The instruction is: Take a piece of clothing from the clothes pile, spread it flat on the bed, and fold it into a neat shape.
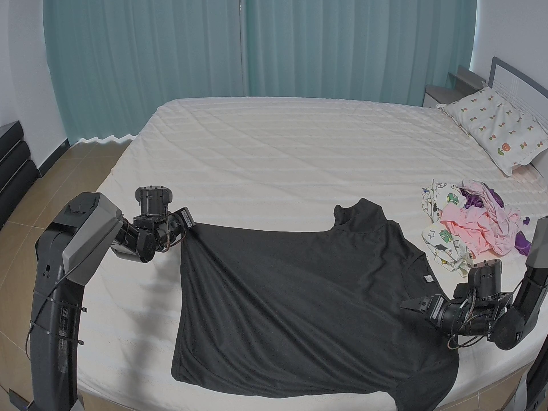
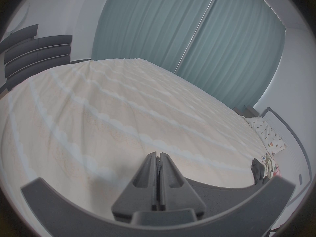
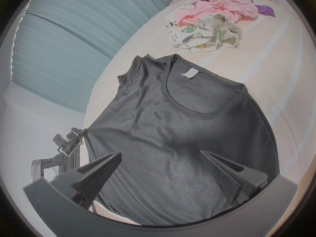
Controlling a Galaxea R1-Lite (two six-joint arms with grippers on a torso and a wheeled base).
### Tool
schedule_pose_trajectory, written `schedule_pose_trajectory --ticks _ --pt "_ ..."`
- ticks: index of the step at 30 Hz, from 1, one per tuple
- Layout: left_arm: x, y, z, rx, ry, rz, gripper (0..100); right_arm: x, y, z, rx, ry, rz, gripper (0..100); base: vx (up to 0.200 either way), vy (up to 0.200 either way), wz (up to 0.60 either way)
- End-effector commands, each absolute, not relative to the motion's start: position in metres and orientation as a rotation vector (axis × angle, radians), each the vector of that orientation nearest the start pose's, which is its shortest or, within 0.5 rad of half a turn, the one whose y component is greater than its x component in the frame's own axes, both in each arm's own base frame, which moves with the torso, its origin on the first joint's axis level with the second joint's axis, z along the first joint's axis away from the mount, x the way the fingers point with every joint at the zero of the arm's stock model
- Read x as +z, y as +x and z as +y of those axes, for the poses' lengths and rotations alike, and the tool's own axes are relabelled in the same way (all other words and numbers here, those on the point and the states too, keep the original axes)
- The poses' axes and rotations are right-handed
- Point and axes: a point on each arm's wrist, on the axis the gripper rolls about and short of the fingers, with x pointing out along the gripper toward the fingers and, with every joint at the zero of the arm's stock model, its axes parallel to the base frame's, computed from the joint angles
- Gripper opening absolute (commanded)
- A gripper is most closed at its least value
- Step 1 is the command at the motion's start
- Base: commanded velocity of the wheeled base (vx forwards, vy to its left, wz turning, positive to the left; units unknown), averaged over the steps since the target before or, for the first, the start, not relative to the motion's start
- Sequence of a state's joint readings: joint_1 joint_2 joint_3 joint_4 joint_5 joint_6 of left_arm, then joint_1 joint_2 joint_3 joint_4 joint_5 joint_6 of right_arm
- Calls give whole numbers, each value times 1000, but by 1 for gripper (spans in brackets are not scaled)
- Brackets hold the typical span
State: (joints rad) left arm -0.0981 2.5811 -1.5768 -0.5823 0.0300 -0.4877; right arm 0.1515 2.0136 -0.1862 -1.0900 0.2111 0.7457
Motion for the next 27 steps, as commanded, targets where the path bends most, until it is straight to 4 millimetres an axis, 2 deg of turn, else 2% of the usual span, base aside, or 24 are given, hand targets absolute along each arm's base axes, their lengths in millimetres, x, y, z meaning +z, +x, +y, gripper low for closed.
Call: schedule_pose_trajectory --ticks 1,8,9,14,16,18,19,20,24,26,27 --pt "8 503 -45 46 -454 431 0 15 229 40 55 725 835 100 0 0 0" --pt "6 503 -44 49 -454 435 0 15 229 40 57 726 833 100 0 0 0" --pt "6 503 -44 48 -456 439 100 15 229 40 57 726 833 100 0 0 0" --pt "10 498 -43 51 -459 445 100 19 228 40 59 729 822 100 0 0 0" --pt "17 495 -41 52 -458 441 100 20 226 39 61 727 821 100 0 0 0" --pt "34 482 -33 58 -470 440 100 21 225 39 61 727 819 100 0 0 0" --pt "34 482 -33 58 -470 440 100 21 225 39 61 727 819 100 0 0 0" --pt "45 466 -31 56 -473 455 100 22 224 39 64 728 817 100 0 0 0" --pt "61 419 -30 -1 -490 509 100 25 221 39 68 730 807 100 0 0 0" --pt "68 388 -31 -32 -525 535 100 27 219 38 70 730 803 100 0 0 0" --pt "69 382 -31 -37 -533 539 100 27 219 38 70 731 801 100 0 0 0"
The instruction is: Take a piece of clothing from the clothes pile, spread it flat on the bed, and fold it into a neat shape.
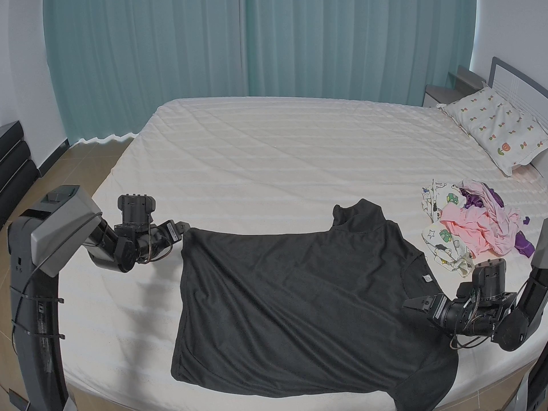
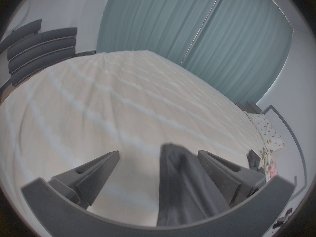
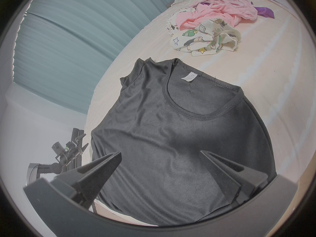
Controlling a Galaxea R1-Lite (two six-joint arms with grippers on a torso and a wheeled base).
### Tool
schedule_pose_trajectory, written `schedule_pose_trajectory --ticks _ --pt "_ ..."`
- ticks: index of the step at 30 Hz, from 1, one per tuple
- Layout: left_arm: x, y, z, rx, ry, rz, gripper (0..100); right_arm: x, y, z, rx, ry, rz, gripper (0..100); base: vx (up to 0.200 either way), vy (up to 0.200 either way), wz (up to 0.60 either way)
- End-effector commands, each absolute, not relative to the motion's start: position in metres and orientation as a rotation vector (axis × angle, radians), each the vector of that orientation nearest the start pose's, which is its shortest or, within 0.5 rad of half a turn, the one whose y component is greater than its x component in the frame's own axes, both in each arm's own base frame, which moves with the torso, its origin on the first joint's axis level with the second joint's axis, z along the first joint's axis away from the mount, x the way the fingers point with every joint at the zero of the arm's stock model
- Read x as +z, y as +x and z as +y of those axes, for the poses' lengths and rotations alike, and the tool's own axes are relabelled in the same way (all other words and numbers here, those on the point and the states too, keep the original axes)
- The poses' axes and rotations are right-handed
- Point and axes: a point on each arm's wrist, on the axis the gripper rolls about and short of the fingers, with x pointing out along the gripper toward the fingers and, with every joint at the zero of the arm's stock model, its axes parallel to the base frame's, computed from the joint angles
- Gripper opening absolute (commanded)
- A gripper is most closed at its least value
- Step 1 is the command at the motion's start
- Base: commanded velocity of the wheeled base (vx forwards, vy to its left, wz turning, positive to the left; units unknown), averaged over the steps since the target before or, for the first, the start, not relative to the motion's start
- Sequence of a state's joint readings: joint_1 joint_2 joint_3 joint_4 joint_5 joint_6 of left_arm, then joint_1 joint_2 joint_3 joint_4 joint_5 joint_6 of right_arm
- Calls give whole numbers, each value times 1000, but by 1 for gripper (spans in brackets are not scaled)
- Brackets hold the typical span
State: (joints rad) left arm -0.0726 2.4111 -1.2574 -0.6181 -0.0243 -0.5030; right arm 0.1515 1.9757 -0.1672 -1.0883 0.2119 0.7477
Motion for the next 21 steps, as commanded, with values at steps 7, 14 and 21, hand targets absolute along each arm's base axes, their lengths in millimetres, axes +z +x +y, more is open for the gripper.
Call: schedule_pose_trajectory --ticks 7,14,21 --pt "61 283 -53 -79 -602 662 100 29 217 38 72 732 797 100 -171 0 0" --pt "39 233 -67 -82 -649 787 100 29 216 38 70 733 801 100 -171 0 0" --pt "28 212 -87 -45 -798 902 100 29 216 38 71 733 798 100 0 0 0"
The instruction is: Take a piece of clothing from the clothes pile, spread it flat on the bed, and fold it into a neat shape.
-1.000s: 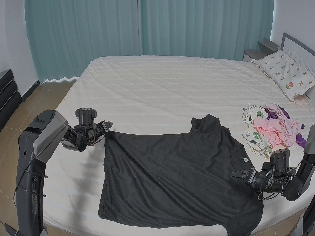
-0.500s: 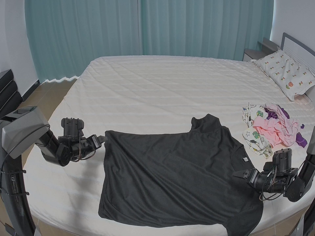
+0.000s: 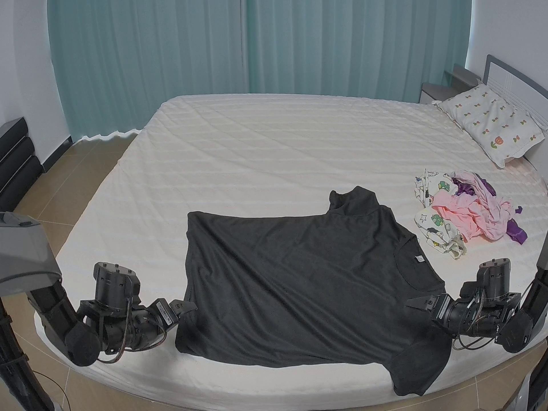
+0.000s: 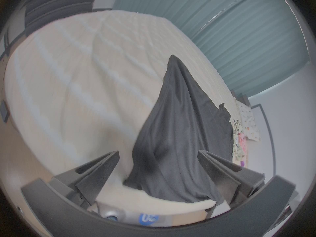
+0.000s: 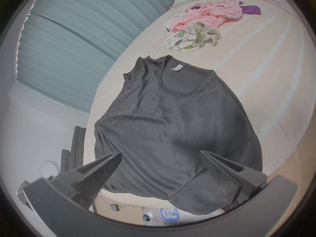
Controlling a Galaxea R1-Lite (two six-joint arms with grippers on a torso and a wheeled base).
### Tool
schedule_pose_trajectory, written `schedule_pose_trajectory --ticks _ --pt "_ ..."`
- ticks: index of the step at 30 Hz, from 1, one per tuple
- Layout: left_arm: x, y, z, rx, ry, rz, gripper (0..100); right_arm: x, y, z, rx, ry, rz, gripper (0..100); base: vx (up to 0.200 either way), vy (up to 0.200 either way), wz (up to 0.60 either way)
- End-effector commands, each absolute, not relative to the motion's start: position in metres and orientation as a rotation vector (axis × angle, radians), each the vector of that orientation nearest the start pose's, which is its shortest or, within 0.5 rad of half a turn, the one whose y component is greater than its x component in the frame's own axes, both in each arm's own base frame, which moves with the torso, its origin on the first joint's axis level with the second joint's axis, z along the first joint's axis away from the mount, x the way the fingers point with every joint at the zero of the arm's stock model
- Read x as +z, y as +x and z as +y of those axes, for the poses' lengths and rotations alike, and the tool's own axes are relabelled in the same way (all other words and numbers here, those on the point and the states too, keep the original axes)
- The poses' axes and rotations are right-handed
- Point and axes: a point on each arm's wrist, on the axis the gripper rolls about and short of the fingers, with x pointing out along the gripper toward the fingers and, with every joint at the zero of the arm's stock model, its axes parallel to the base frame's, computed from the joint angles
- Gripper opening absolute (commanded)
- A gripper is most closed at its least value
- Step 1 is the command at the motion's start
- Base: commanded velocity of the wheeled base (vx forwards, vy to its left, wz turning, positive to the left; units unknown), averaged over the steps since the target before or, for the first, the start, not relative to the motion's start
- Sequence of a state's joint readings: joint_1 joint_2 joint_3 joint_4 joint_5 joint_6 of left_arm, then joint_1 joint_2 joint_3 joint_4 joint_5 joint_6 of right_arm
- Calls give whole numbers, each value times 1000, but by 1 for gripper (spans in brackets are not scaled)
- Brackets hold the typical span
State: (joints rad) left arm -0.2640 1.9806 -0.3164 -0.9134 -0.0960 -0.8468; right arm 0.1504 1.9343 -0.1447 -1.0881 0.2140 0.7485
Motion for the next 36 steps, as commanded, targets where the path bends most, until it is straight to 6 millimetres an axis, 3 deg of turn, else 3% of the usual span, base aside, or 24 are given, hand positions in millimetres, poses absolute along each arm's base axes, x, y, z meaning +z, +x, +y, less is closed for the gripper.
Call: schedule_pose_trajectory --ticks 1,5,11,19,20,30,36 --pt "26 209 -89 -41 -803 920 100 29 216 38 70 733 800 100 0 0 0" --pt "9 205 -92 -3 -777 986 100 29 216 38 73 733 799 100 0 0 0" --pt "-13 214 -98 72 -783 935 100 29 216 38 73 733 799 100 0 0 0" --pt "-15 216 -97 98 -786 901 100 29 217 38 74 731 797 100 0 0 0" --pt "-15 215 -96 101 -785 905 0 29 217 38 74 731 796 100 0 0 0" --pt "-12 215 -94 137 -806 873 0 31 215 38 76 730 789 100 0 0 0" --pt "-9 199 -89 134 -756 896 0 27 209 34 41 678 812 100 0 0 0"
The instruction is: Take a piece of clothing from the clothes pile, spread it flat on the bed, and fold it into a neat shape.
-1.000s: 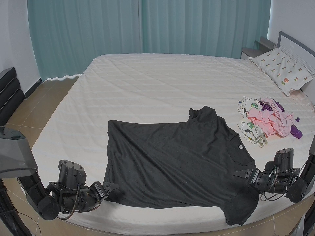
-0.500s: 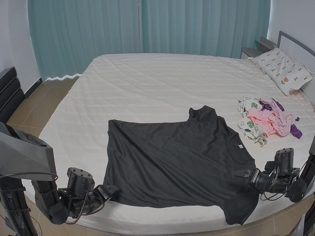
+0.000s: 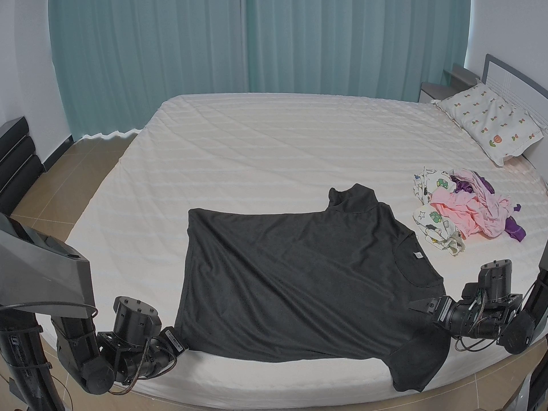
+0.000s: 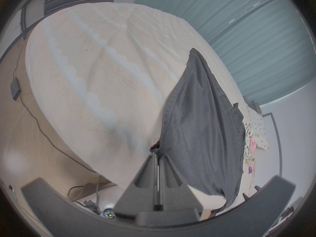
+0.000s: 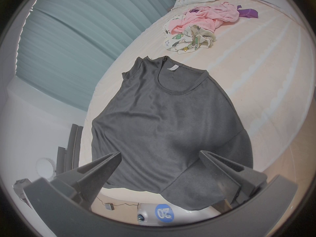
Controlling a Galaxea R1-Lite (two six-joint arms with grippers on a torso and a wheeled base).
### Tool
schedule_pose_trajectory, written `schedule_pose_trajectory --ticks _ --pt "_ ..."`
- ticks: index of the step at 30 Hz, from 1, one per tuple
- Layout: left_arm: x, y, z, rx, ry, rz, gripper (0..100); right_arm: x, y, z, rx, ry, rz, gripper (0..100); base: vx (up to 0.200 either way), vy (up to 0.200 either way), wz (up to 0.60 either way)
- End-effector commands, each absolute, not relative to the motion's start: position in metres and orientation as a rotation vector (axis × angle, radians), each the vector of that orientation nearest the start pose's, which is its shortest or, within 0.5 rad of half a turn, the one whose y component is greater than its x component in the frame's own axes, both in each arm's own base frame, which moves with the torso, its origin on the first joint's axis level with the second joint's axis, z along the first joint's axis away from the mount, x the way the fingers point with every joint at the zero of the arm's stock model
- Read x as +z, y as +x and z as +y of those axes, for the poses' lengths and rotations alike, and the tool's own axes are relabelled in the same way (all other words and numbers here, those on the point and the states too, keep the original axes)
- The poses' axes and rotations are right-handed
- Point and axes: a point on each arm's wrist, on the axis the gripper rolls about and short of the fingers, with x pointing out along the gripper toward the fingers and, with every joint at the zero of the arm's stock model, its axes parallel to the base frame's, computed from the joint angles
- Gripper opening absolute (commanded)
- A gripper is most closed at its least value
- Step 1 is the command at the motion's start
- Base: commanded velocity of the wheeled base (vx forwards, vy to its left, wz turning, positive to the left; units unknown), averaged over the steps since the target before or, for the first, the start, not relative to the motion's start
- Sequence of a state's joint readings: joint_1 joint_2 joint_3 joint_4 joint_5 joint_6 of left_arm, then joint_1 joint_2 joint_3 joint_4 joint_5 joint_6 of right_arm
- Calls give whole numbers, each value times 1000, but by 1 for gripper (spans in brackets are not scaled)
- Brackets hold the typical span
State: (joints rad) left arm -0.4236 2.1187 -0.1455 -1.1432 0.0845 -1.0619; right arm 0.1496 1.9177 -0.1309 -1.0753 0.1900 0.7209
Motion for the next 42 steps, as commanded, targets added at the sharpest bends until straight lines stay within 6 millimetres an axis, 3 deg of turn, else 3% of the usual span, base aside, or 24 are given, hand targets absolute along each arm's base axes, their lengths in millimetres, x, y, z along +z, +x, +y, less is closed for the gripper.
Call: schedule_pose_trajectory --ticks 1,12,21,25,42 --pt "-10 197 -88 132 -736 905 0 26 208 32 40 664 816 100 0 0 0" --pt "-15 189 -81 133 -646 946 0 16 207 5 -41 572 854 100 0 0 0" --pt "-23 193 -69 158 -617 971 0 3 212 -3 -15 551 893 100 0 0 0" --pt "-24 191 -69 135 -627 992 0 1 226 -10 90 622 889 100 0 0 0" --pt "-22 193 -69 75 -680 1018 0 -14 255 -26 39 647 890 100 0 0 0"
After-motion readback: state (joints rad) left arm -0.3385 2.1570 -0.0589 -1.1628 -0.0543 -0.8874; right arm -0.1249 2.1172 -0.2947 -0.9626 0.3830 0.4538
